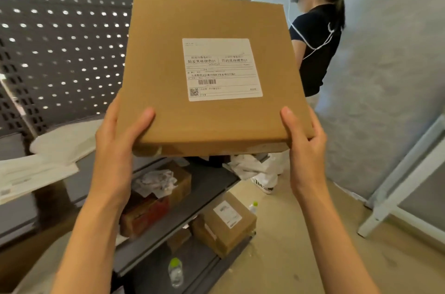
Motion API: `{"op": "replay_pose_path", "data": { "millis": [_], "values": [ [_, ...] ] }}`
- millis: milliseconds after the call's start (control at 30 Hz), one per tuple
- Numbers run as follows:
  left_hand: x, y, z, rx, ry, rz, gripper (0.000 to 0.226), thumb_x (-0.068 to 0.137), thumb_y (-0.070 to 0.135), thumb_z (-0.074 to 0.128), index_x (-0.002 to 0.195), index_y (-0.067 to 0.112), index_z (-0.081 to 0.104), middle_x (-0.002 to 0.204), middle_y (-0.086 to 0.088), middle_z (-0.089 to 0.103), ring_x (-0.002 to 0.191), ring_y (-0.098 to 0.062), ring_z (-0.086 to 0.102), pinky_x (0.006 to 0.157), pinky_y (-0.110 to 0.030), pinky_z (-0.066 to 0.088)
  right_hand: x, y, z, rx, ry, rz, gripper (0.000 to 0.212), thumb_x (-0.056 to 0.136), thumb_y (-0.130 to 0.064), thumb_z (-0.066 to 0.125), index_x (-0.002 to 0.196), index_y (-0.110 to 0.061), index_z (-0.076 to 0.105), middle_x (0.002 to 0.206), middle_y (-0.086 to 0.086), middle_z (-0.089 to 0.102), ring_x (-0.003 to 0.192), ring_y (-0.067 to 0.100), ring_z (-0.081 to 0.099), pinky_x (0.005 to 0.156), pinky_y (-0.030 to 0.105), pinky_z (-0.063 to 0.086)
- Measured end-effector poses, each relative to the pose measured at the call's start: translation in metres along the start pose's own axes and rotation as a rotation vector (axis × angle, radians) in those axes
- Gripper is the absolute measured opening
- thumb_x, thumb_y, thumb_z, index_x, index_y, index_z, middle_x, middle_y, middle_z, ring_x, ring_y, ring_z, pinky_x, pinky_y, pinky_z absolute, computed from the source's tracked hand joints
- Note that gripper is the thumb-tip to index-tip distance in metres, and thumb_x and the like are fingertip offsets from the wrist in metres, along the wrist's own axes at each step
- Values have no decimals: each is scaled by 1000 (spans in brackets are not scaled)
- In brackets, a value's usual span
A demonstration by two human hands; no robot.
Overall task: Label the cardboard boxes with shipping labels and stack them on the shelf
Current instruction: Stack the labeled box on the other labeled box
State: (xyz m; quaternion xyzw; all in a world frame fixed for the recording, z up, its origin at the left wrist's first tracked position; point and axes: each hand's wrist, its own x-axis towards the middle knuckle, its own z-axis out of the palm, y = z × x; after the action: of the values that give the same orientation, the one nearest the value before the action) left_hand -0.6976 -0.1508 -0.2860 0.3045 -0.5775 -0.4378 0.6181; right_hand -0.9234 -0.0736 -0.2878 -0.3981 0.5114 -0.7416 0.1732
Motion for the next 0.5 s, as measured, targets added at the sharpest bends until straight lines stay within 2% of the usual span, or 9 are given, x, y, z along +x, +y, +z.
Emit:
{"op": "replay_pose_path", "data": {
  "millis": [100, 200, 333, 500],
  "values": [
    [4, -5, 42, -21, 3, 0, 74, 69, 48, 63, 136, 21, 46, 118, 12, 59, 103, -2, 56, 79, -21, 41, 29, 3, -28, -7, -18, -16, 66, 75, -48, 62, 134, -20, 50, 123, -4, 61, 109, 9, 59, 81, 14, 50],
    [10, -8, 77, -6, -1, 13, 69, 70, 46, 62, 133, 20, 49, 106, 19, 61, 93, 2, 57, 75, -20, 40, 56, 7, -51, 22, -12, -16, 60, 79, -41, 61, 134, -20, 51, 123, -3, 63, 109, 9, 60, 78, 14, 49],
    [24, -17, 110, 12, 5, 19, 68, 70, 47, 63, 132, 21, 50, 111, 16, 62, 99, 0, 58, 78, -19, 42, 86, 20, -70, 42, -14, -11, 59, 80, -39, 60, 135, -20, 50, 122, -4, 63, 107, 8, 61, 79, 14, 50],
    [48, -36, 142, 37, 18, 30, 56, 78, 37, 58, 132, 22, 50, 108, 19, 62, 96, 5, 58, 72, -8, 43, 130, 40, -79, 60, -8, 0, 62, 78, -40, 60, 136, -21, 49, 122, -5, 63, 105, 5, 61, 78, 12, 49]
  ]
}}
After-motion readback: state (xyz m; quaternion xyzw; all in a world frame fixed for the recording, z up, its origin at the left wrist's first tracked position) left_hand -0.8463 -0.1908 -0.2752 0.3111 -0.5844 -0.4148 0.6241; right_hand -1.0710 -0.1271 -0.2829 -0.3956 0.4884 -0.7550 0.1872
